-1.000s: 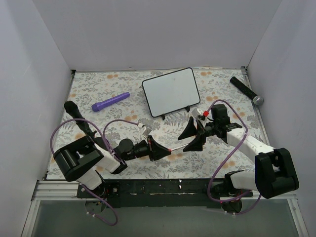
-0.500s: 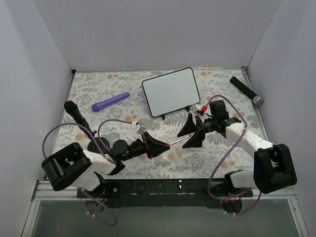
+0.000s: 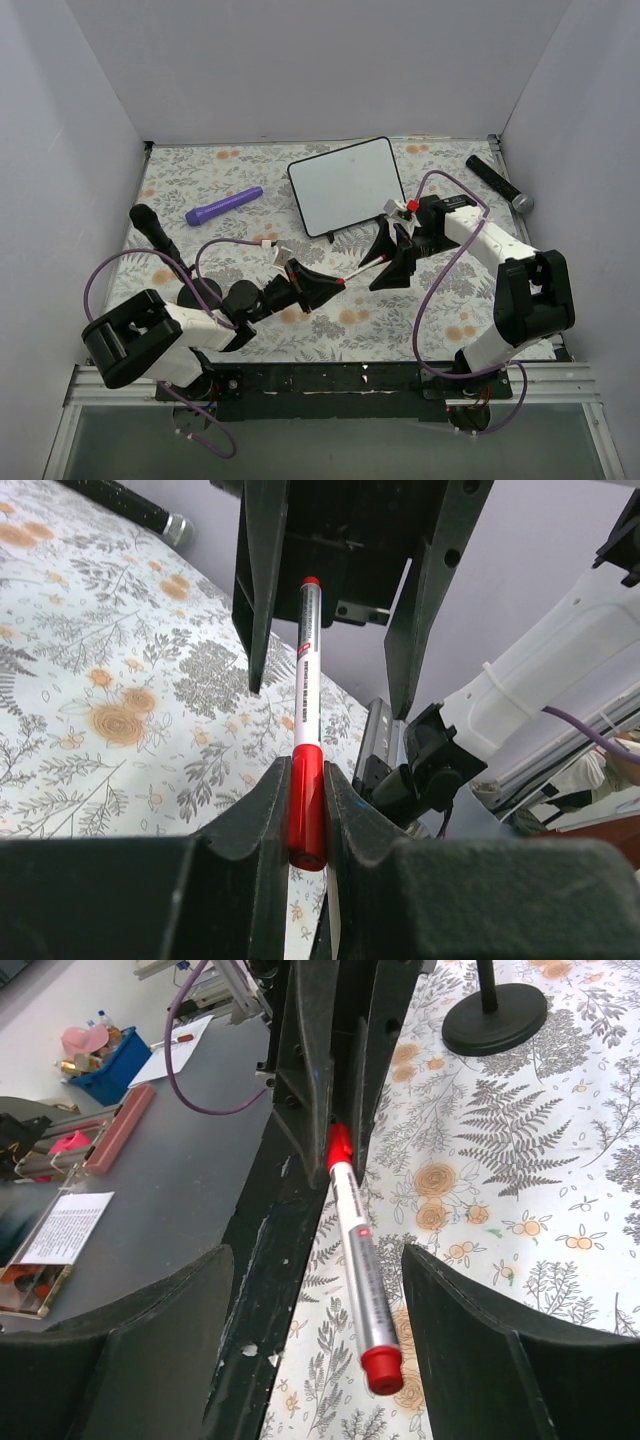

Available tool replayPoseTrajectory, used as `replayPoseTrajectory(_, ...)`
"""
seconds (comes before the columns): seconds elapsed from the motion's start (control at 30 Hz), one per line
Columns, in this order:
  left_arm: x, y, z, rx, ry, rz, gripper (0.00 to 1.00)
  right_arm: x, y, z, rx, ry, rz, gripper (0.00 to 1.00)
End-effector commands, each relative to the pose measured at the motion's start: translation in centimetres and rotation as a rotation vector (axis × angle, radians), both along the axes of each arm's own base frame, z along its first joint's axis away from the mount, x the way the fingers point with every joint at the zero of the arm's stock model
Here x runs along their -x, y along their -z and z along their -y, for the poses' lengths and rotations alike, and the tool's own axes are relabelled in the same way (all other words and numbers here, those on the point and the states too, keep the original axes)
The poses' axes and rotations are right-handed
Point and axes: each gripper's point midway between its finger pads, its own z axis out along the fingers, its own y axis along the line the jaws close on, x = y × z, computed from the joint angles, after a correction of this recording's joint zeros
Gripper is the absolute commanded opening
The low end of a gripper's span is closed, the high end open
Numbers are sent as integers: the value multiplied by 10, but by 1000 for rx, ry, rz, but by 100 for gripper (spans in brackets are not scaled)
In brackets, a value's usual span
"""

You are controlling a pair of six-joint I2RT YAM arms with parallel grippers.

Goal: Write a sentence on the whiteboard
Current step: Pass from the left arm to the right

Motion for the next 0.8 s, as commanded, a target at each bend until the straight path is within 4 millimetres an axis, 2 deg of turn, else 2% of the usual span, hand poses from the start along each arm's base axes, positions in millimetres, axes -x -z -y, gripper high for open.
replayPoseTrajectory(0.0, 2, -91, -16, 273, -60, 222, 0, 3, -45, -5, -157, 30, -9, 76)
replayPoseTrajectory(0.37, -7, -95, -8, 283, -71, 228, 0, 2, -64, -8, -185, 18, -31, 72)
replayPoseTrajectory(0.53, -6, -96, -6, 284, -73, 229, 0, -1, -65, -10, -182, 14, -45, 70)
replayPoseTrajectory(0.77, -7, -92, -5, 275, -78, 224, 0, 2, -67, -11, -184, 4, -41, 59)
